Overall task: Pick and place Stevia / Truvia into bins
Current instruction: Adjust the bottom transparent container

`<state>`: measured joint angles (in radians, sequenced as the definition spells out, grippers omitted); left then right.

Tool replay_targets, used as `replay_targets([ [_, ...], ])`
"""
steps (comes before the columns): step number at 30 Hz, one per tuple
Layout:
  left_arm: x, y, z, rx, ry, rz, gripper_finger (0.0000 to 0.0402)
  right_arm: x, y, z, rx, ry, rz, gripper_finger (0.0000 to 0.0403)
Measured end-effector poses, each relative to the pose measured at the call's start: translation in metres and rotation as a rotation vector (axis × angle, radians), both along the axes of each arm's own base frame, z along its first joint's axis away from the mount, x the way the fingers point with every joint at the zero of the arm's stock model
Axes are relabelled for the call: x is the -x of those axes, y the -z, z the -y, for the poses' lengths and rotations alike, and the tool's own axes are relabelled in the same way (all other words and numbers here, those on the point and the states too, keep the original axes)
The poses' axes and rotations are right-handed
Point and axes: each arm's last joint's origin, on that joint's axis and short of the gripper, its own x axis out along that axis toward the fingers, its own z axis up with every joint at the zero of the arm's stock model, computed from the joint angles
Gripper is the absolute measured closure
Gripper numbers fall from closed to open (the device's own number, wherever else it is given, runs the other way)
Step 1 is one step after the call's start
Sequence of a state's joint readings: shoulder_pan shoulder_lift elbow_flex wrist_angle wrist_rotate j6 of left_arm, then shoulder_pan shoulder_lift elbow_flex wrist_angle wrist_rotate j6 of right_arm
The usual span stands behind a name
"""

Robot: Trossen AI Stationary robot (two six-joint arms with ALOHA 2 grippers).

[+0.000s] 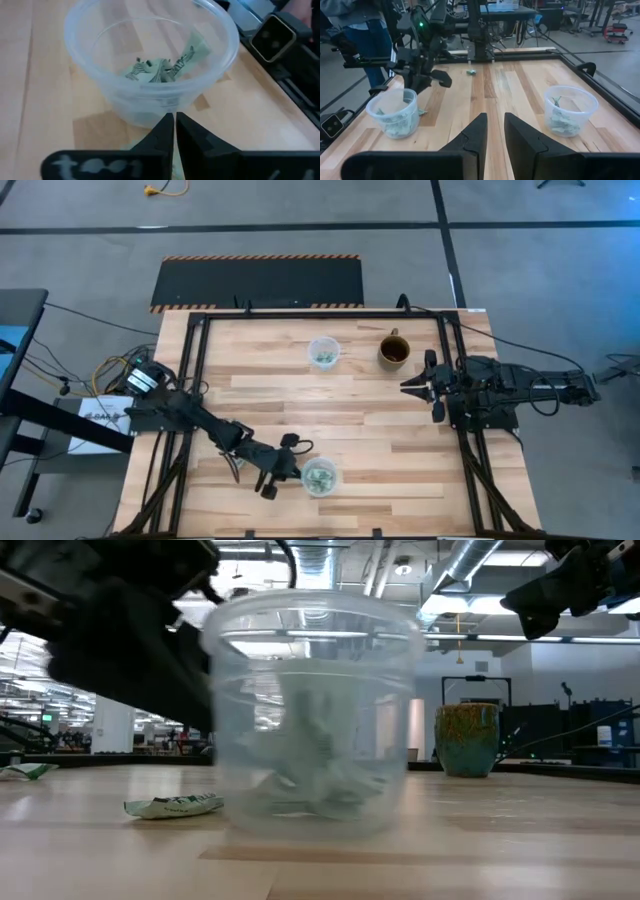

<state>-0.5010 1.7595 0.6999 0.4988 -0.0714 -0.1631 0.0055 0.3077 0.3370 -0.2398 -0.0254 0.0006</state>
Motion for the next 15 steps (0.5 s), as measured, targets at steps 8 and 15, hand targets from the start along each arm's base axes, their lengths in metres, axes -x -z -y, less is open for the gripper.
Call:
replay_targets([
  [8,-0.025,0.002,-0.007,-0.006,0.003,0.022,0.0394,0.0,0.0,0.0,0.0,0.0,-0.002,0.0344],
  [15,-0.035,0.008,-0.01,0.006,0.015,-0.001,0.0394,0.0,0.0,0.0,0.0,-0.001,-0.003,0.0344],
])
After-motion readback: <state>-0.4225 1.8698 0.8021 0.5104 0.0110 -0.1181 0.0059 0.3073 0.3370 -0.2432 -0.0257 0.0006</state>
